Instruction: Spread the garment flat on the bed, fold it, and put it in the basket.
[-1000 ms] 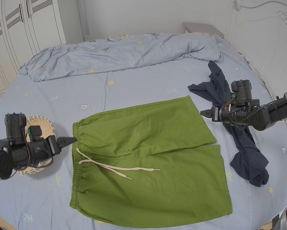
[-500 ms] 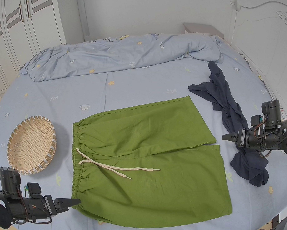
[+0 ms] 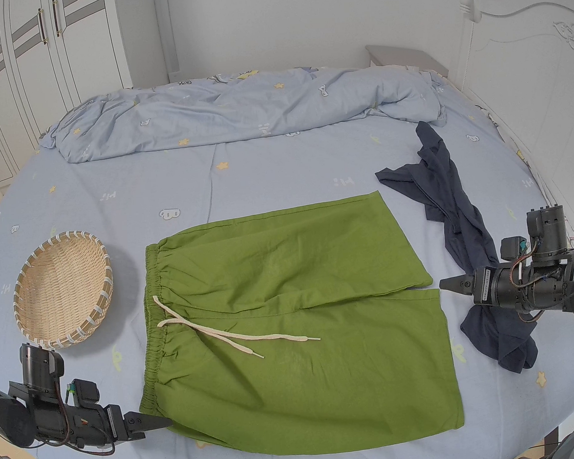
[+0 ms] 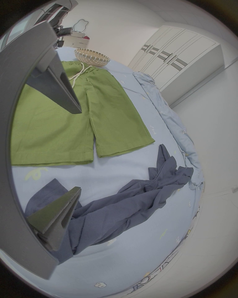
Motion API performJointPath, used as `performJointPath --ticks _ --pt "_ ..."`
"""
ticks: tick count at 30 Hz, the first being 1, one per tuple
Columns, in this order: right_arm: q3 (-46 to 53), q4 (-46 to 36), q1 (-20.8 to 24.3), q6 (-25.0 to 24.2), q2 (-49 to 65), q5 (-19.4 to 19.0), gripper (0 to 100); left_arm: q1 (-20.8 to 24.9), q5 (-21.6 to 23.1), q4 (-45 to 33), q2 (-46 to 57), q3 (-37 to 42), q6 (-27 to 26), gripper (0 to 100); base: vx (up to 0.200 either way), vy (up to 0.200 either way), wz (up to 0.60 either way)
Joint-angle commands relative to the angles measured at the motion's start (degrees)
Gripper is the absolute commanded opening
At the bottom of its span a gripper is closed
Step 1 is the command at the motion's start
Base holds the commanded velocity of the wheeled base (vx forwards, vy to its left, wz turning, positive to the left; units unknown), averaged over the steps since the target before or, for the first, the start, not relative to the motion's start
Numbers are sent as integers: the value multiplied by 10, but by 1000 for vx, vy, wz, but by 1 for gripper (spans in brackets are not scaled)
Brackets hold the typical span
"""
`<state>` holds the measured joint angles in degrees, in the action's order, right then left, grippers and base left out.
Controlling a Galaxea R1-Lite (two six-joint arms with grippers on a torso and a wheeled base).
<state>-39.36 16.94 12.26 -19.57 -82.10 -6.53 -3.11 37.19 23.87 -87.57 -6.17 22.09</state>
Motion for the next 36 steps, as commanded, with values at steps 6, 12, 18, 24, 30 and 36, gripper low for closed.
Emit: performJointPath --ticks 6,12,18,24,30,36 --pt "2 0 6 0 1 0 100 -30 29 61 -117 -17 -36 100 0 0 0" --pt "2 0 6 -1 8 0 100 -28 54 90 -127 -31 -34 100 0 0 0" --pt "2 0 6 -1 13 0 100 -32 54 100 -146 -39 -36 100 0 0 0" --pt "2 0 7 -1 13 0 100 -31 54 115 -145 -46 -34 100 0 0 0" --pt "3 0 5 -2 18 0 100 -37 53 118 -148 -53 -34 100 0 0 0" --pt "3 0 6 -2 16 0 100 -54 53 118 -141 -48 -38 0 0 0 0"
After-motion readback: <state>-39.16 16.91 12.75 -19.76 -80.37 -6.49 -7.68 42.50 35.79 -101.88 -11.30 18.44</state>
